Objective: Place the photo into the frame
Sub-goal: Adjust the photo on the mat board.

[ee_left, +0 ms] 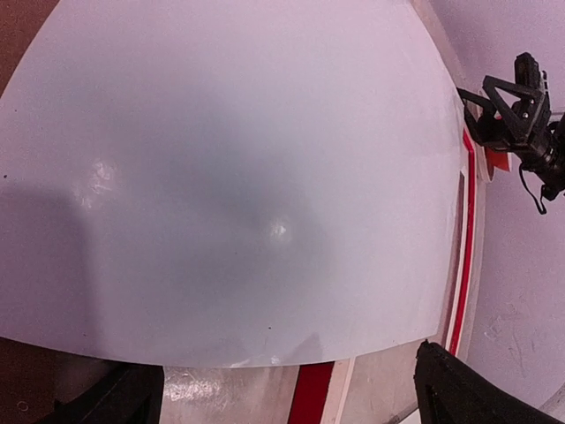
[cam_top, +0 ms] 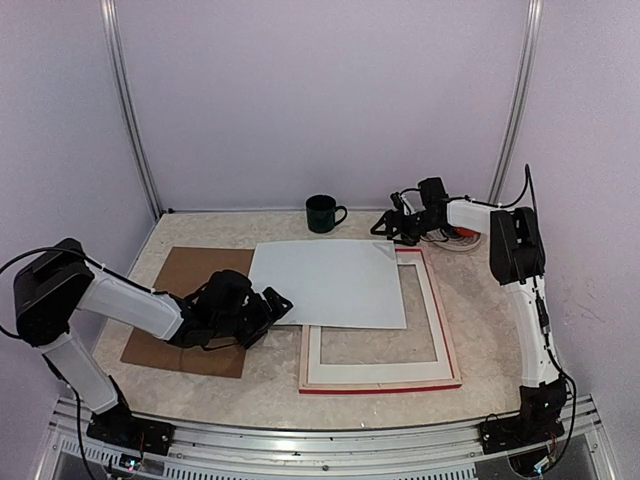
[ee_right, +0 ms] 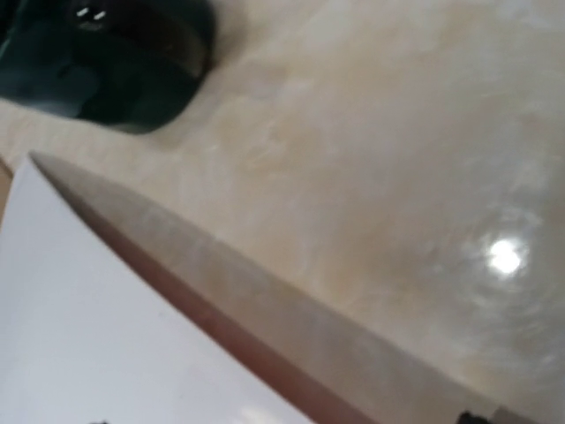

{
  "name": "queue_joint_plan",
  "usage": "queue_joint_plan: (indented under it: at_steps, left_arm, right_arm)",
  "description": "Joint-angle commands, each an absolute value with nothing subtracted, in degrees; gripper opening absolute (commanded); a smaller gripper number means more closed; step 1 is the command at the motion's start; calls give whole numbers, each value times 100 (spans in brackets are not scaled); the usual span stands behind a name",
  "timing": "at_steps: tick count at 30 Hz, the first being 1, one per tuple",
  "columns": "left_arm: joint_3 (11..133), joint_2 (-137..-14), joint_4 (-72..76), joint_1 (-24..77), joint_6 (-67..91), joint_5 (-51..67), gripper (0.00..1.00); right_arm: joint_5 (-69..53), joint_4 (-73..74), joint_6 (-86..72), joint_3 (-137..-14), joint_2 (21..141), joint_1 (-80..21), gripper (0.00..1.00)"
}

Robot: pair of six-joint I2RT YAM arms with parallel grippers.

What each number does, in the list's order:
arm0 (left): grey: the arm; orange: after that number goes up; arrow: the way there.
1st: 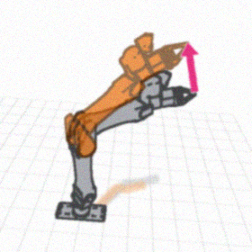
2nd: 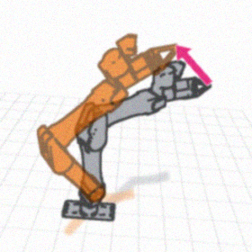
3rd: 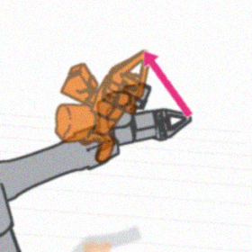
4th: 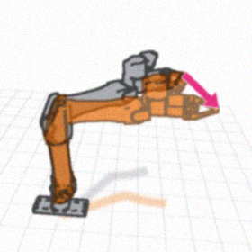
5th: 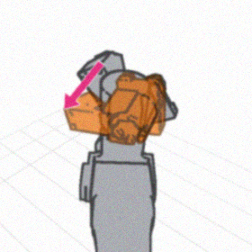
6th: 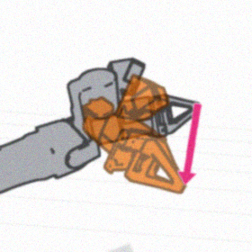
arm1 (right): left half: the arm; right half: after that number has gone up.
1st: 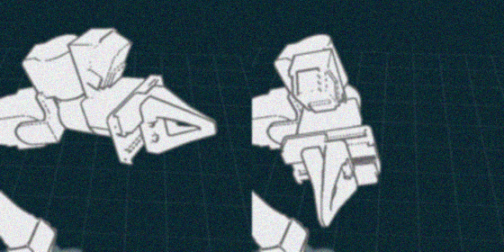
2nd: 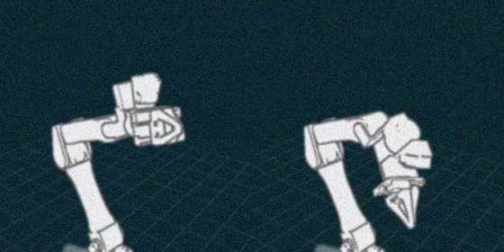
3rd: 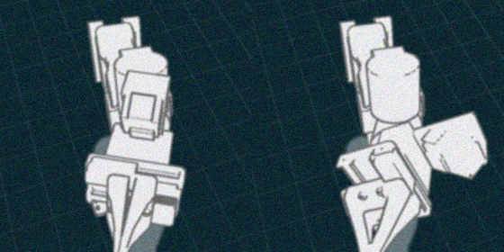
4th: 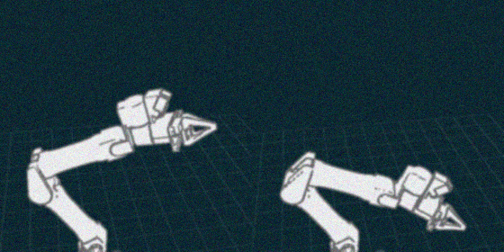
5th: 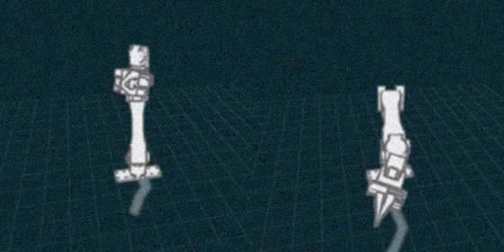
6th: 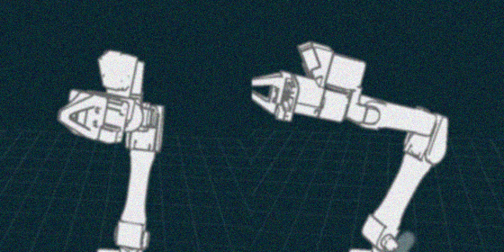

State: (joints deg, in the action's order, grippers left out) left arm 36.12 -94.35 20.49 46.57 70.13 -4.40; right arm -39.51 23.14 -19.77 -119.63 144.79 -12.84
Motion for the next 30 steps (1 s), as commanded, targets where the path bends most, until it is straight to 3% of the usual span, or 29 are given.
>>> queue_joint_plan:
  at_steps: [1, 12, 17, 20, 24, 30]
  left_arm:
    - [3576, -9336, 1845, 4606, 6859, -606, 98]
    - [3603, -9396, 1845, 4505, 6813, -589, 98]
    - [3593, -9422, 1884, 4460, 6803, -576, 98]
    - [3585, -9439, 1927, 4443, 6794, -549, 98]
    - [3562, -9425, 1946, 4421, 6787, -519, 98]
    - [3463, -9387, 1983, 4411, 6790, -521, 98]
  right_arm:
    - [-4377, 2268, -2088, -11506, 14122, -1257, 84]
    - [-5093, 1616, -2629, -10482, 13549, -1248, 81]
    - [-5288, 1442, -2755, -9949, 13209, -1252, 75]
    - [-5368, 1433, -2766, -9756, 13111, -1248, 68]
    - [-5602, 1317, -2842, -9483, 13094, -1252, 42]
    - [-5654, 1163, -2976, -8999, 12782, -1249, 29]
